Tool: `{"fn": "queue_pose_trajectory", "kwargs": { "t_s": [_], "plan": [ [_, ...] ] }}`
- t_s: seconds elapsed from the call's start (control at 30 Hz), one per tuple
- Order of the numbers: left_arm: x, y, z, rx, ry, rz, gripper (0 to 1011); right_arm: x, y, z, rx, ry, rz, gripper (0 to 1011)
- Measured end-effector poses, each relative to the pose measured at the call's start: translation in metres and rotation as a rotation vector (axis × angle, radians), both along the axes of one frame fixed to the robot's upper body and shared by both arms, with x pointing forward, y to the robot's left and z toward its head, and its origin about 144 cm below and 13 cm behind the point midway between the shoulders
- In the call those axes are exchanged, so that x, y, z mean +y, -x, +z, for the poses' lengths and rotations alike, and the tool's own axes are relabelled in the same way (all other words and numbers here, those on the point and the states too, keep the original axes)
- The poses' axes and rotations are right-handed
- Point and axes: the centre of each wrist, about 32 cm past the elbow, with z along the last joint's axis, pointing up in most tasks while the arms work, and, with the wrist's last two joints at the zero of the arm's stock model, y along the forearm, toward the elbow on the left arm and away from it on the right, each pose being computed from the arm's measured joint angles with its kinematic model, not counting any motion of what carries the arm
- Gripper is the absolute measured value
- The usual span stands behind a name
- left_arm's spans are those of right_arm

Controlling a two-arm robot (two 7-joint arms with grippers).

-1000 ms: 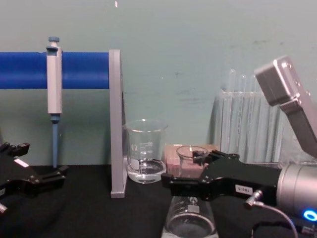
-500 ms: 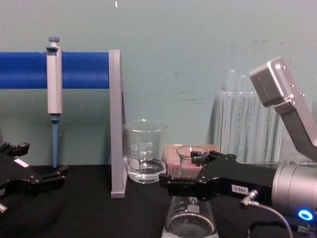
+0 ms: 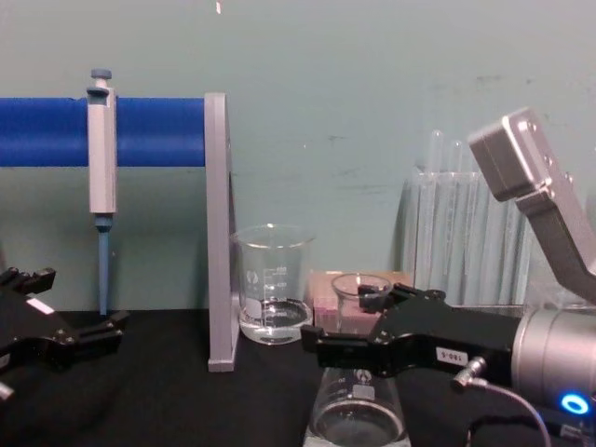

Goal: Grasp the erlenmeyer flask with one hand, shake it three times, then place it back.

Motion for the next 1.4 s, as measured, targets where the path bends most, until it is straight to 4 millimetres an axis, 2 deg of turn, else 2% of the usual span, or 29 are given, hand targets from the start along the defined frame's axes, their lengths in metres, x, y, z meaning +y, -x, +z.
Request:
{"fn": "queue_pose_trajectory", "kwargs": {
  "t_s": [0.13,0.63,1.1,1.4],
  "plan": [
    [0.000,0.000,0.000,0.000,0.000,0.000,1001,0.000,0.000,0.000,0.000,0.000,0.000,901],
    [0.000,0.000,0.000,0.000,0.000,0.000,1001,0.000,0.000,0.000,0.000,-0.002,0.000,453],
    [0.000,0.000,0.000,0.000,0.000,0.000,1001,0.000,0.000,0.001,0.005,-0.016,0.001,449],
    [0.000,0.000,0.000,0.000,0.000,0.000,1001,-0.003,0.005,0.018,-0.009,-0.025,-0.028,449]
  ]
}}
